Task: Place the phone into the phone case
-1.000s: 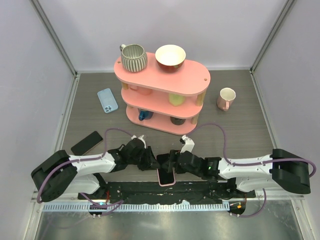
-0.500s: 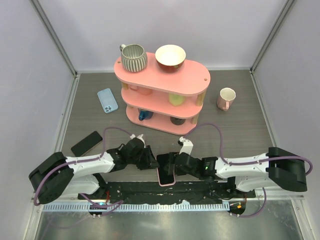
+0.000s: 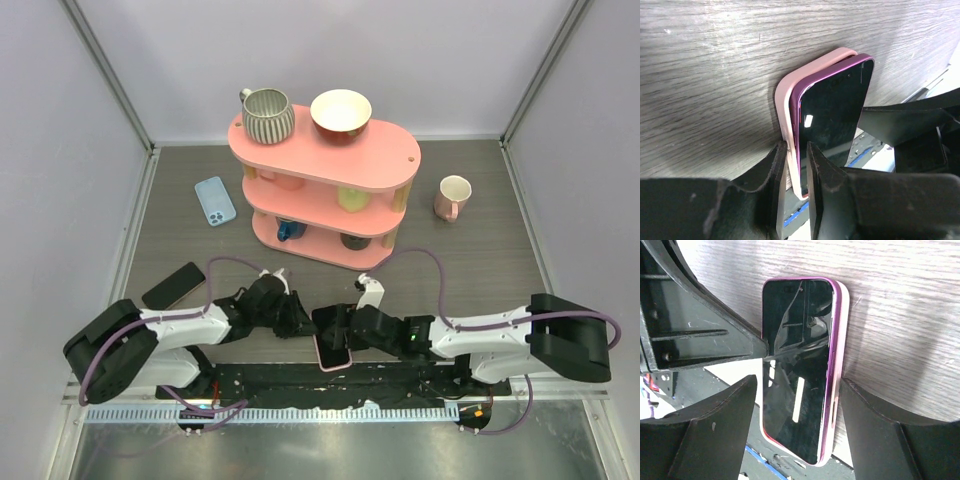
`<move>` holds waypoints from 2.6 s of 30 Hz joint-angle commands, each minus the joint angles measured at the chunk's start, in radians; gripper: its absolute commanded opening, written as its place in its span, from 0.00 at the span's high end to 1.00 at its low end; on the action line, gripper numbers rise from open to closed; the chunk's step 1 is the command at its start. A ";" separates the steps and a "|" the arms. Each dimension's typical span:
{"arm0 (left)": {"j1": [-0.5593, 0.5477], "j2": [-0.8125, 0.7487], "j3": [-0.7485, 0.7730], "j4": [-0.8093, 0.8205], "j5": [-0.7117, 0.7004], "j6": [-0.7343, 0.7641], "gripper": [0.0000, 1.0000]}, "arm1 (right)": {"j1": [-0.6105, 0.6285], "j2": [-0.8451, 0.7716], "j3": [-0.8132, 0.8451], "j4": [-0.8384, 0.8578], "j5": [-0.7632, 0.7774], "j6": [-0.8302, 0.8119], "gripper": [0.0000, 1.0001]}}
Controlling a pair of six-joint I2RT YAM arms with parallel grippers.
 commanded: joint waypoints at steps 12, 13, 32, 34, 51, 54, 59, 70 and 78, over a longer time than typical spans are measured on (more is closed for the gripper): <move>0.006 0.023 -0.022 0.213 0.101 -0.028 0.81 | -0.068 -0.097 -0.126 0.413 -0.127 0.069 0.27; 0.006 0.024 -0.022 0.213 0.099 -0.024 0.81 | -0.071 -0.102 -0.138 0.448 -0.139 0.078 0.27; 0.006 -0.006 -0.047 0.287 0.121 -0.018 0.80 | -0.097 -0.138 -0.263 0.609 -0.194 0.138 0.28; 0.006 -0.006 -0.053 0.328 0.133 -0.027 0.80 | -0.100 -0.128 -0.264 0.624 -0.196 0.145 0.28; 0.006 -0.014 -0.050 0.304 0.121 -0.006 0.80 | -0.106 -0.154 -0.298 0.508 -0.151 0.196 0.56; 0.006 -0.015 -0.048 0.295 0.115 0.000 0.80 | -0.106 -0.175 -0.309 0.488 -0.144 0.196 0.71; 0.006 -0.026 -0.036 0.279 0.119 0.008 0.79 | -0.106 -0.195 -0.302 0.433 -0.121 0.182 0.91; 0.163 -0.210 0.110 -0.057 0.179 0.181 0.56 | -0.106 -0.339 -0.285 0.382 -0.101 0.067 0.99; 0.204 -0.468 0.084 -0.115 0.288 0.250 0.25 | -0.106 -0.623 -0.330 0.471 -0.099 -0.107 0.99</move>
